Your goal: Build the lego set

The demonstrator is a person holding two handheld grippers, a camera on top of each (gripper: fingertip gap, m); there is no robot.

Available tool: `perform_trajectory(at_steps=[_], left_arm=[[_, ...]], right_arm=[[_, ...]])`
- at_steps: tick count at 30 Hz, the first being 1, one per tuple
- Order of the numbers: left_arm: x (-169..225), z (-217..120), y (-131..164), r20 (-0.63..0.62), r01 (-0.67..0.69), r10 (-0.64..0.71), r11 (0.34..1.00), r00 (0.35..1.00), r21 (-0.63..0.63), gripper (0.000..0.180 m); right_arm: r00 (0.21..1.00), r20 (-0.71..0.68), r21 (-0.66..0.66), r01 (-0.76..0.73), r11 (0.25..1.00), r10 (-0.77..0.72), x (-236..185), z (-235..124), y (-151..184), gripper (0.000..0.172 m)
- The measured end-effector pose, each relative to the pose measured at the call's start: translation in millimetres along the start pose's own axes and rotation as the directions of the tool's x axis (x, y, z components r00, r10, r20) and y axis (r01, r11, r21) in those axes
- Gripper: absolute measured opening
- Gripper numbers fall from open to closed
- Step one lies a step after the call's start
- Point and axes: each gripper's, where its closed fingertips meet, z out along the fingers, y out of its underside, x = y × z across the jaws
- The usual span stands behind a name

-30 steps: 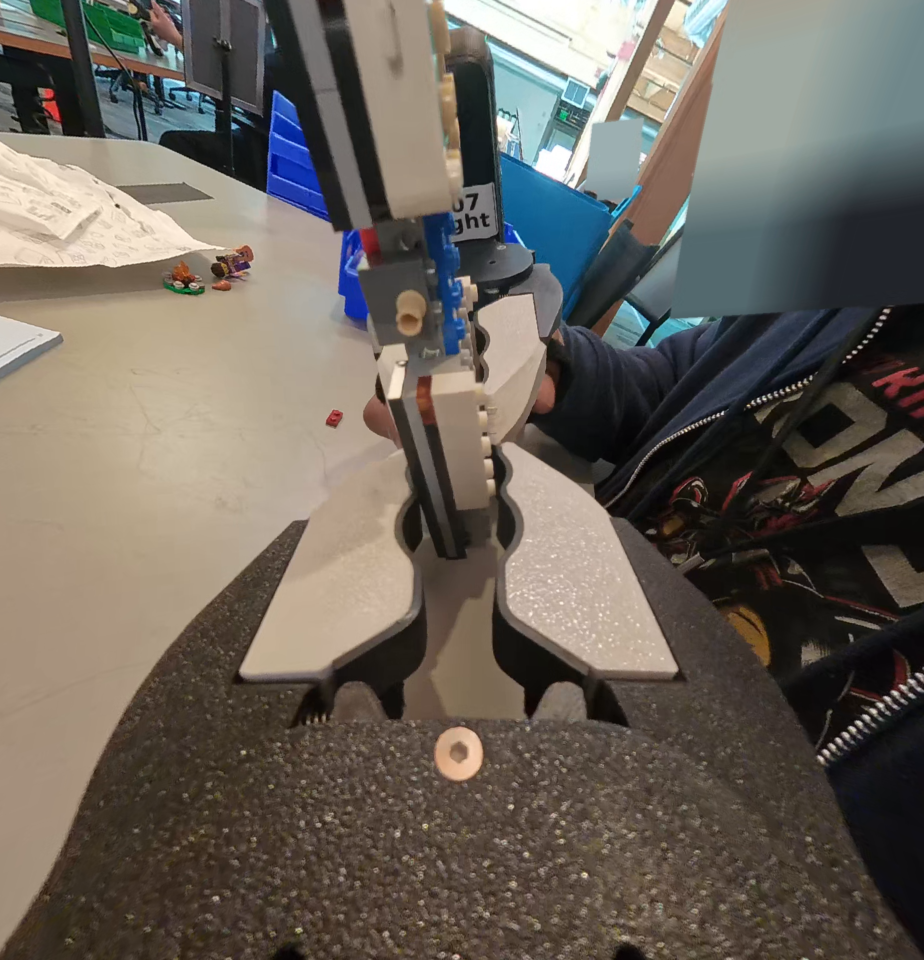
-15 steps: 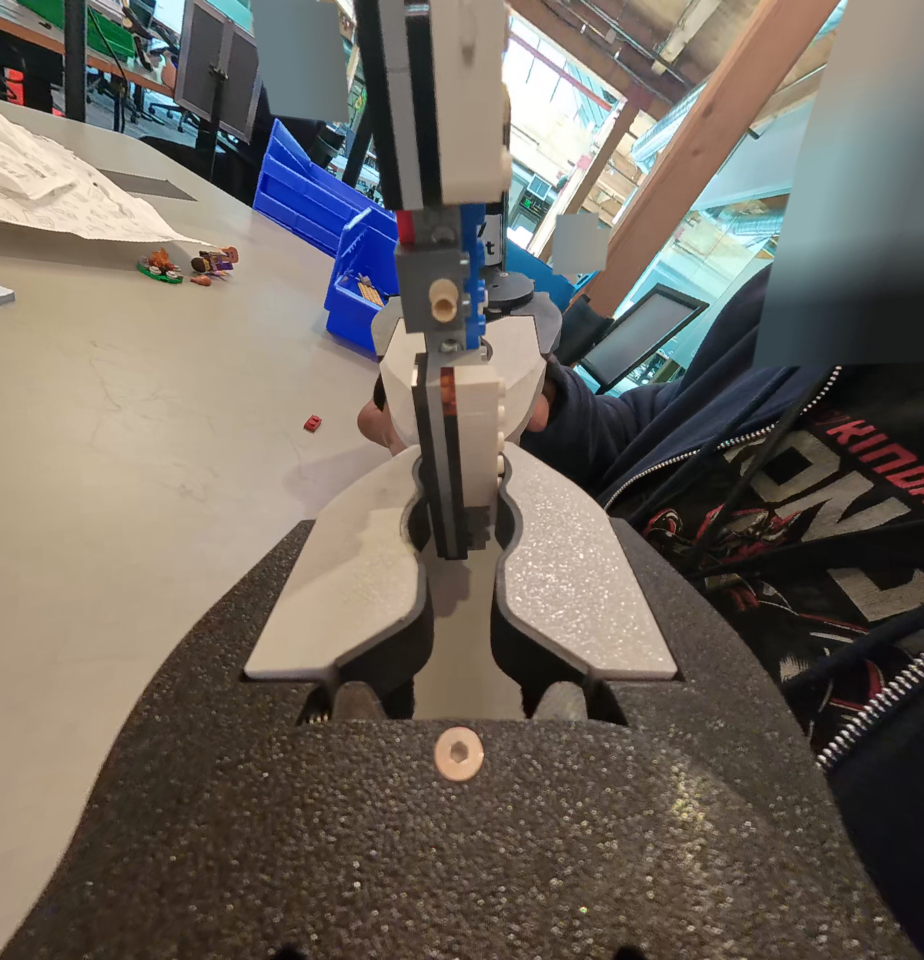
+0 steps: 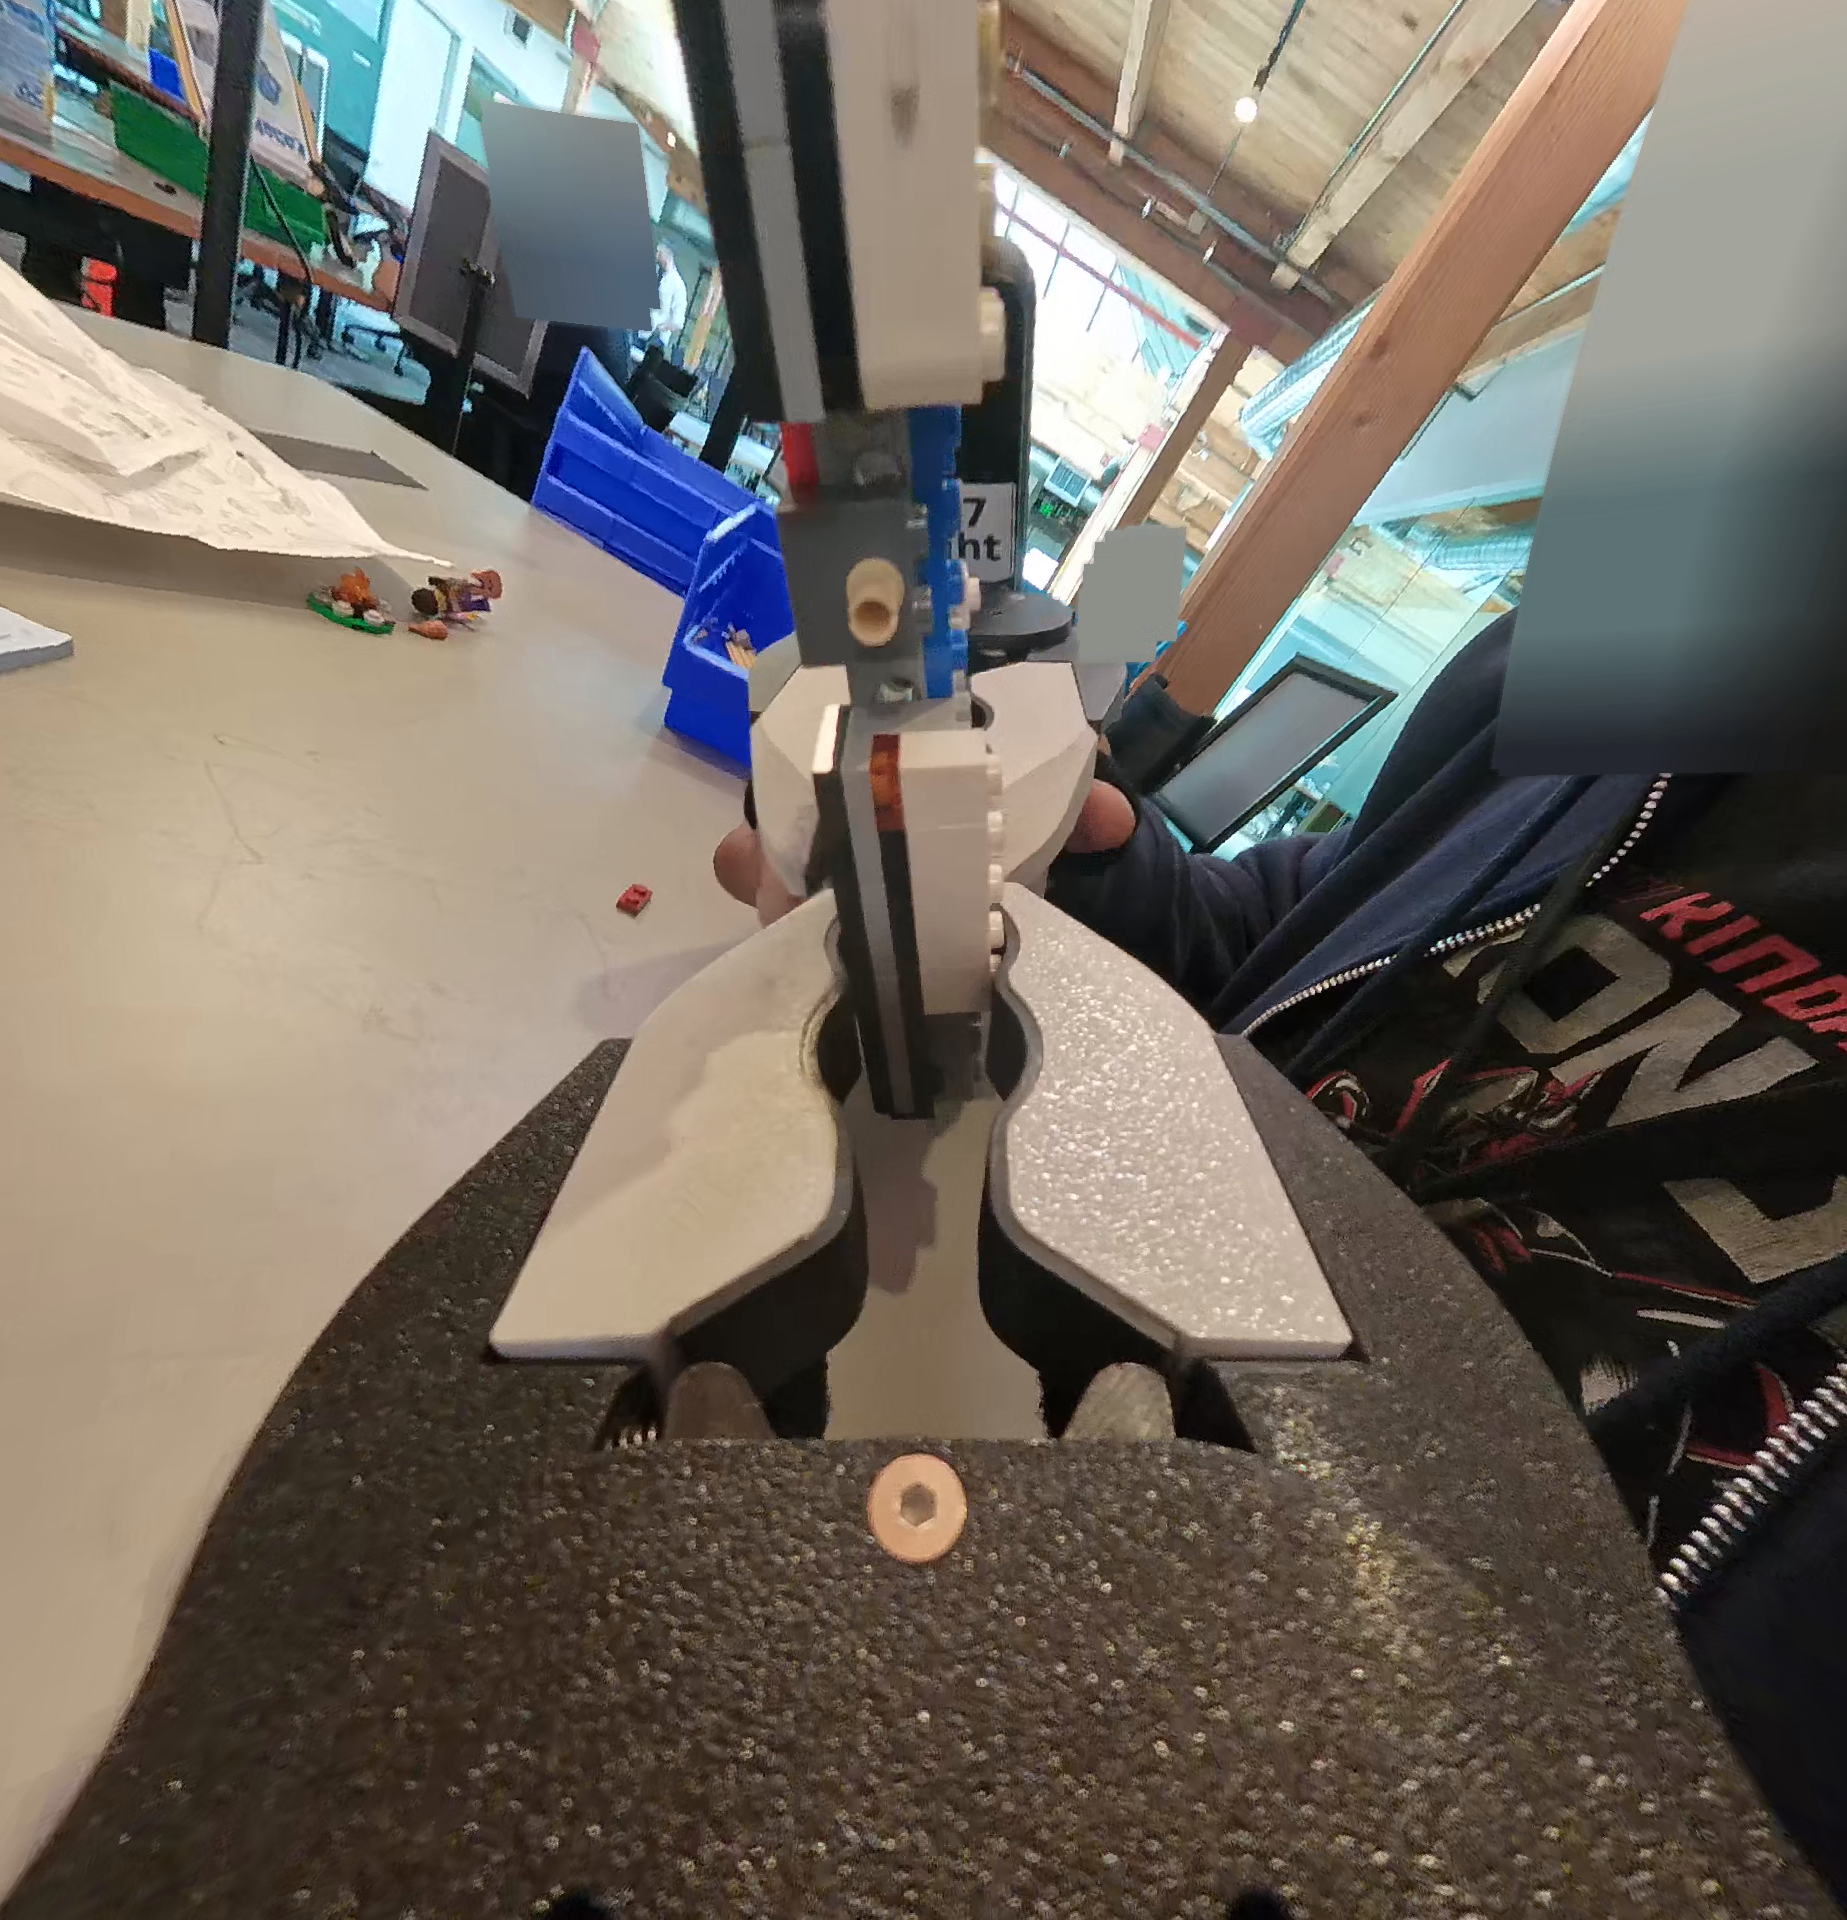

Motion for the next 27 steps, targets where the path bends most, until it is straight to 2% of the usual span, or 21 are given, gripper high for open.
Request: perform_trajectory(at_steps=[4, 8, 11, 15, 22, 24, 27], left_arm=[[-4.6, 0.6, -5.7, 0.011, 0.024, -0.025, 0.997, 1.0, 0.076, 0.021], [-9.1, -1.5, -15.4, 0.024, 0.042, -0.047, 0.987, 0.999, 0.158, 0.02], [-13.6, -4.0, -25.3, 0.038, 0.069, -0.081, 0.965, 0.996, 0.254, 0.02], [-18.7, -7.2, -37.6, 0.025, 0.137, -0.161, 0.9, 0.987, 0.413, 0.02], [-18.1, -4.5, -45.0, -0.016, 0.179, -0.208, 0.797, 0.978, 0.577, 0.02], [-17.7, -2.6, -44.6, -0.028, 0.194, -0.22, 0.782, 0.975, 0.593, 0.02], [-14.7, 0.3, -44.2, -0.039, 0.191, -0.211, 0.776, 0.977, 0.602, 0.02]], right_arm=[[1.0, -0.01, 0.075, -0.024, 0.997, 0.025, 2.3, -8.5, -10.4, 0.038], [0.995, -0.024, 0.206, -0.089, 0.975, 0.096, 9.0, -21.6, -22.1, 0.046], [0.986, -0.05, 0.322, -0.137, 0.937, 0.162, 16.4, -30.6, -27.0, 0.051], [0.953, -0.052, 0.455, -0.243, 0.857, 0.298, 20.5, -24.7, -22.6, 0.056], [0.933, -0.046, 0.554, -0.273, 0.786, 0.356, 15.3, -5.4, -26.2, 0.05], [0.934, -0.056, 0.596, -0.253, 0.763, 0.353, 16.1, -9.0, -31.2, 0.042], [0.941, -0.076, 0.595, -0.224, 0.772, 0.331, 13.8, -8.0, -34.2, 0.036]])
